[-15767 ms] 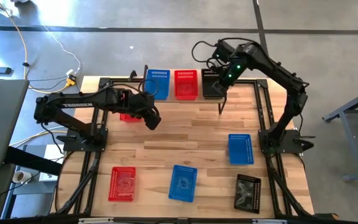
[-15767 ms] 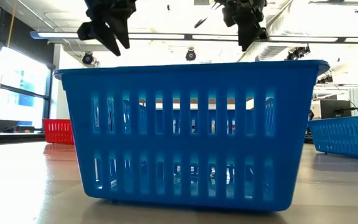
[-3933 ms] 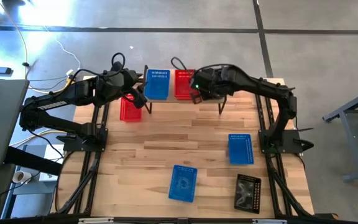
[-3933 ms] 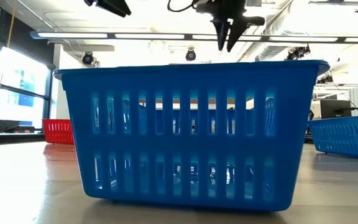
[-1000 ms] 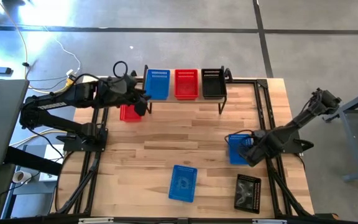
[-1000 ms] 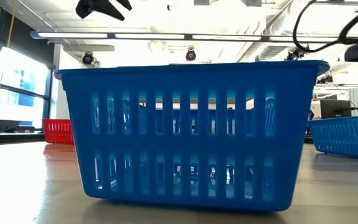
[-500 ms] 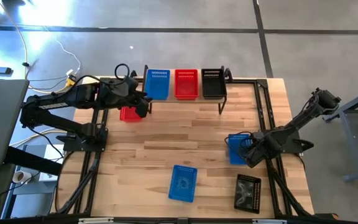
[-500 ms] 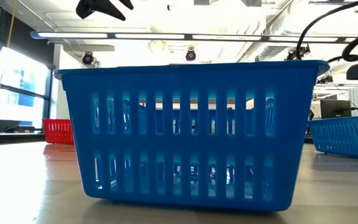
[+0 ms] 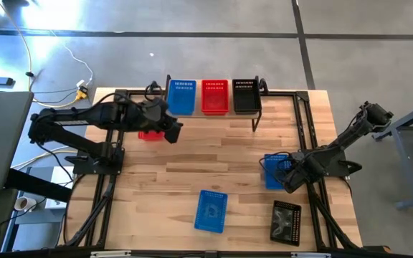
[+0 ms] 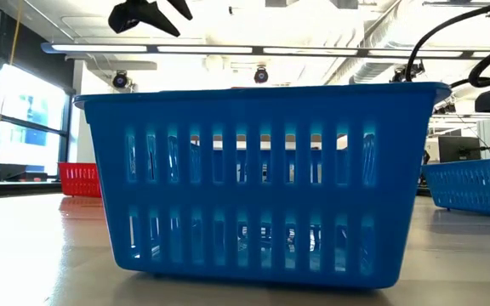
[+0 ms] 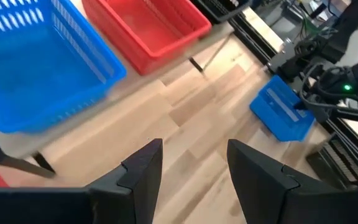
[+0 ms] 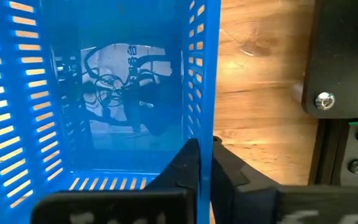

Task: Stack baskets on shelf by color
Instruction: Stack the top blue basket into the blue basket on the shelf

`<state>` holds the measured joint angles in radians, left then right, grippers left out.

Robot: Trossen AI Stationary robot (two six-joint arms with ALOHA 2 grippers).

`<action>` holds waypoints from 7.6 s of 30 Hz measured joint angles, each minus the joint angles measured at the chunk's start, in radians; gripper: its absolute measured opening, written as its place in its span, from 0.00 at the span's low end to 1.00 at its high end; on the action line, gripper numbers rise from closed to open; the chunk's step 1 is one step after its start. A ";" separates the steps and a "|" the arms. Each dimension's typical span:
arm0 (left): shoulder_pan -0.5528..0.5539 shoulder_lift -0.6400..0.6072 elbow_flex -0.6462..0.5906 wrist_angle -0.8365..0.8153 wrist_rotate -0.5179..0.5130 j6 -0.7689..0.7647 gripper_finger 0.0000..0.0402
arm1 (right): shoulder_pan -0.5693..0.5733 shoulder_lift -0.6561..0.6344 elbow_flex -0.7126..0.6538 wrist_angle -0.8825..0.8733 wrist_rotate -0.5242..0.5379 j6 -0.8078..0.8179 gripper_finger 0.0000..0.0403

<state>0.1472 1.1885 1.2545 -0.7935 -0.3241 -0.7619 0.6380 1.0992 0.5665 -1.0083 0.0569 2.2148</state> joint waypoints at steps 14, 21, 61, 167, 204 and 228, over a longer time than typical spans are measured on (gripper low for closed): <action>-0.124 0.077 0.000 -0.012 -0.002 -0.293 0.42 | -0.004 0.000 0.148 -0.024 0.297 -0.185 0.00; -0.155 0.149 0.000 -0.011 -0.001 -0.414 0.42 | -0.063 0.000 0.240 -0.019 0.436 -0.351 0.00; -0.189 0.228 0.000 0.035 -0.087 -0.431 0.42 | -0.387 0.503 0.566 0.478 0.489 -0.863 0.00; 0.482 -0.002 0.212 -0.092 0.097 0.130 0.00 | -0.719 0.279 0.727 0.166 0.310 -1.586 0.40; 0.797 0.459 0.564 -0.502 0.508 0.161 0.00 | -0.727 0.280 0.728 0.166 0.357 -1.542 0.40; 0.794 0.534 0.564 -0.527 0.466 0.216 0.06 | -0.714 0.280 0.728 0.166 0.355 -1.546 0.40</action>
<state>0.9409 1.7222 1.8187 -1.3200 0.1418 -0.5461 -0.0757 1.3792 1.2945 -0.8421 0.4122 0.6689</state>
